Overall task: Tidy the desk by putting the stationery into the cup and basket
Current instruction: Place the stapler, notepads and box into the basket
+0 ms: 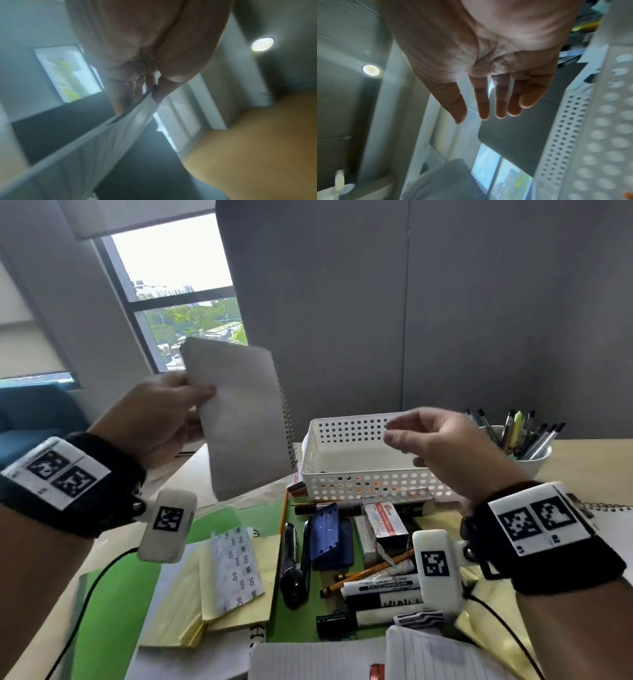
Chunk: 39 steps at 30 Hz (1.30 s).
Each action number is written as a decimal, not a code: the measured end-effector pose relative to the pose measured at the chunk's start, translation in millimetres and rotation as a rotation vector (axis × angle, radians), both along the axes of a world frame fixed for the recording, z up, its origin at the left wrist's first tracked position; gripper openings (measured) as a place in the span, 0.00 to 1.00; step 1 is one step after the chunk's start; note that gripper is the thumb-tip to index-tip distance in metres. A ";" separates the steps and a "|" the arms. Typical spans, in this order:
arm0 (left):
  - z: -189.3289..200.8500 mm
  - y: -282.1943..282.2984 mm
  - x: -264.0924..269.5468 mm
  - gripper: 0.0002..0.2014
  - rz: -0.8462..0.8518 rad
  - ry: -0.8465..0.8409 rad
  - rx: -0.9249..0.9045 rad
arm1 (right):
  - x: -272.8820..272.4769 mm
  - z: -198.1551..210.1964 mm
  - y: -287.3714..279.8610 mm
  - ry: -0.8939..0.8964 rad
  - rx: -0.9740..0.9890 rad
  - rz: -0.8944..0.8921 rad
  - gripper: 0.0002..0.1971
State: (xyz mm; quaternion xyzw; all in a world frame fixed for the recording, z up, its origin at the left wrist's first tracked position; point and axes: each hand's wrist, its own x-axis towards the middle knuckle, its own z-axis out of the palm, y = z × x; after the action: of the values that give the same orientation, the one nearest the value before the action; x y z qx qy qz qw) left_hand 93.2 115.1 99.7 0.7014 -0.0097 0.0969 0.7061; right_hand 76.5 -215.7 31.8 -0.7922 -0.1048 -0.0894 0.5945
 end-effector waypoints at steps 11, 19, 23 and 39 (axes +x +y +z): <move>-11.3 -133.1 -44.5 0.26 -0.342 -0.115 0.173 | -29.8 12.9 42.6 -0.226 0.102 0.039 0.16; -17.2 -121.9 -33.7 0.37 -0.327 -0.109 0.165 | -18.1 3.7 31.9 -0.107 0.411 0.341 0.16; -26.2 -116.4 -31.2 0.37 -0.311 -0.146 0.301 | -14.9 -0.2 31.2 -0.031 0.587 0.378 0.21; -45.6 -116.0 -24.2 0.26 -0.338 -0.165 0.350 | -11.3 -7.7 30.9 -0.015 0.496 0.323 0.14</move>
State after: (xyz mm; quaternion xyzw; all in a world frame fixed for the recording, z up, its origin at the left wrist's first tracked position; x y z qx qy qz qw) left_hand 69.0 -0.9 54.1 0.7910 -0.2011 0.0312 0.5770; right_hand 65.2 -184.8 24.1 -0.5952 -0.2086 -0.0223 0.7757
